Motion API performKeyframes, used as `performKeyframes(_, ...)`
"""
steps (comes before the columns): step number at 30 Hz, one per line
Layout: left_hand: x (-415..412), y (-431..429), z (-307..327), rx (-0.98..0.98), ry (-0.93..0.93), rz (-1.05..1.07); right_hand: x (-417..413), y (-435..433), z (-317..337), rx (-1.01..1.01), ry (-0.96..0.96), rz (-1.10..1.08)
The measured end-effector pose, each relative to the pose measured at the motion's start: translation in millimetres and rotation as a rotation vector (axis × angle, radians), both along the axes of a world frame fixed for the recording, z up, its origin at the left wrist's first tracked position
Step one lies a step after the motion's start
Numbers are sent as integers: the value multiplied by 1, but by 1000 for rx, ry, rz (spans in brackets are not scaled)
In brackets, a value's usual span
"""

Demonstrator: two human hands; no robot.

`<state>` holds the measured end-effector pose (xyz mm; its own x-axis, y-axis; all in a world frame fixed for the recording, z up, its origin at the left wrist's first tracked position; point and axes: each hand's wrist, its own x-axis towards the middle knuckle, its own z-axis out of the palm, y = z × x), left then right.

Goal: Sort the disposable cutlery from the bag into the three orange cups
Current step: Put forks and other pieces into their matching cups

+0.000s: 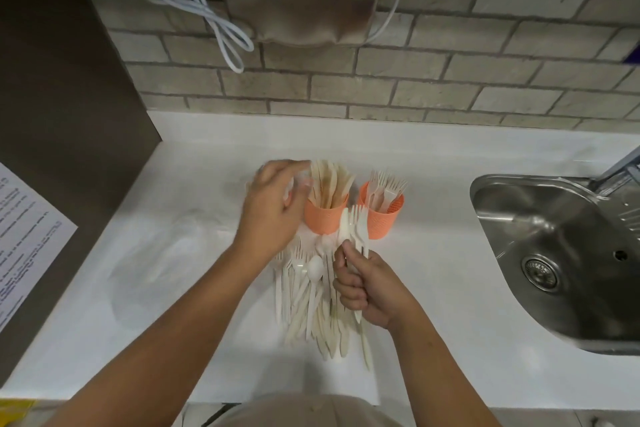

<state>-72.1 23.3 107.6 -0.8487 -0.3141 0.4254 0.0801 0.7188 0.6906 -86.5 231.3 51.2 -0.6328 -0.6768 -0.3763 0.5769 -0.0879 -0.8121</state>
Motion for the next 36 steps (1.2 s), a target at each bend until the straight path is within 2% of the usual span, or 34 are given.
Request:
performKeyframes(2,4,18,5,246,-200,-238,0,-5,5,50,51,71)
performKeyframes(4,5,27,0,303,-397,-385,1,-10,12,95,94,131)
performKeyframes(6,5,28,-9,343,-393,-388,1,-12,17,119,120,144)
performKeyframes(9,7,20,-15,754,-308,-260,-3,-16,18,72,71,75)
performKeyframes(11,14,18,-19,896,-408,-280,-7,-20,16,-25,-32,61)
performKeyframes(14,31,28,-34,942,-616,-366,-9,-28,14,-73,-97,91)
performKeyframes(16,35,33,-37,1011,-621,-313,-9,-32,14,-65,-91,136)
performKeyframes(18,33,32,-33,988,-606,-298,-11,-35,16,-54,-67,181)
performKeyframes(23,24,24,-26,976,-665,-415,-19,-35,15,-50,-94,334)
performKeyframes(26,16,25,-29,973,-629,-429,-26,-35,15,-69,-158,425)
performKeyframes(33,-8,29,-28,1098,-441,-333,-35,-37,-10,-162,-321,151)
performKeyframes(36,-12,32,-35,1104,-375,-340,-30,-47,-12,-193,-494,-110)
